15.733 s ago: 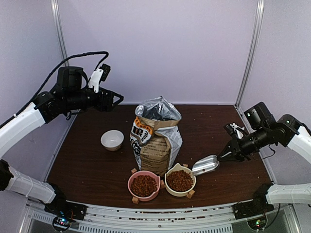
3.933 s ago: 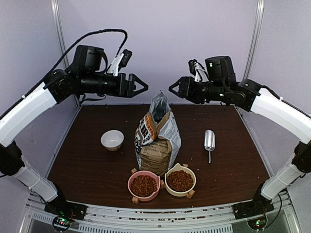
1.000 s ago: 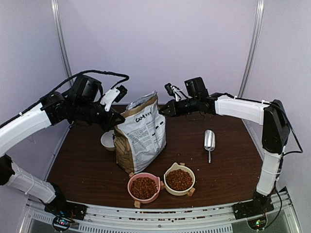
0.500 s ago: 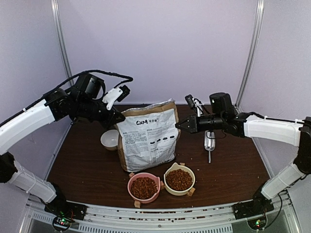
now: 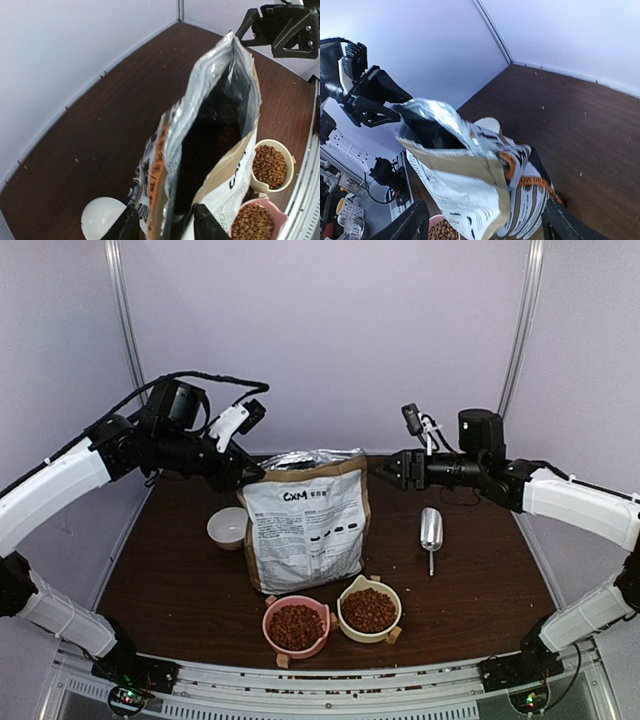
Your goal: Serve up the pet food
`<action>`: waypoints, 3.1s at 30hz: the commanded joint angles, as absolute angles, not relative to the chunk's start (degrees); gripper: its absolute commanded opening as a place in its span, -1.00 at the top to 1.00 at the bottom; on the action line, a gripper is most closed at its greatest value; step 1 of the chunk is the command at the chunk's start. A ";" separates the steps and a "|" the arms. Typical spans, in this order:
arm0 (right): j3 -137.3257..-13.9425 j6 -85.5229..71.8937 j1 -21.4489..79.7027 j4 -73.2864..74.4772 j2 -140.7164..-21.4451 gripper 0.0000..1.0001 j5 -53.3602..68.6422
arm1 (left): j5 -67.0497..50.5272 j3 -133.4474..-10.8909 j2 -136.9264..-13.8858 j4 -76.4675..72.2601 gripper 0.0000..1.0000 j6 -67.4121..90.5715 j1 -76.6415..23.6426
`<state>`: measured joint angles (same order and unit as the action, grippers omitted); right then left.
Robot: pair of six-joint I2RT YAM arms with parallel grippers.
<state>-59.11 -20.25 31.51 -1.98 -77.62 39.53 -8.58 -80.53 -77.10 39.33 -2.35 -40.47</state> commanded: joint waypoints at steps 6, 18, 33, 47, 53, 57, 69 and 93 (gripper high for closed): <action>-74.96 -7.70 27.36 4.91 -86.74 -0.65 54.41 | -10.74 -83.33 -71.29 28.55 -0.61 8.72 -39.64; -78.33 -1.96 27.44 2.84 -95.05 -0.61 67.14 | -13.54 -85.42 -71.26 25.68 -0.74 12.21 -39.64; -76.76 -6.65 28.32 -4.14 -97.09 -0.14 71.21 | -18.99 -87.87 -74.15 22.38 -0.79 8.49 -39.19; -76.97 0.80 28.55 8.78 -91.58 1.00 70.43 | -23.09 -91.79 -80.99 32.05 -0.79 6.41 -39.20; -69.58 -2.30 30.00 3.35 -82.24 1.00 64.46 | -22.37 -103.85 -91.51 42.86 -0.73 -0.04 -41.94; -66.98 -3.07 30.69 1.55 -78.62 1.00 61.02 | -25.38 -110.67 -97.33 46.54 -0.74 -3.59 -44.43; -60.63 -6.77 30.82 -5.34 -74.83 0.91 56.60 | -31.00 -116.33 -106.61 52.79 -0.53 -7.89 -48.22; -65.47 -3.26 32.51 -0.51 -83.56 -0.27 59.94 | -27.61 -111.82 -102.29 45.73 -0.07 -3.21 -48.16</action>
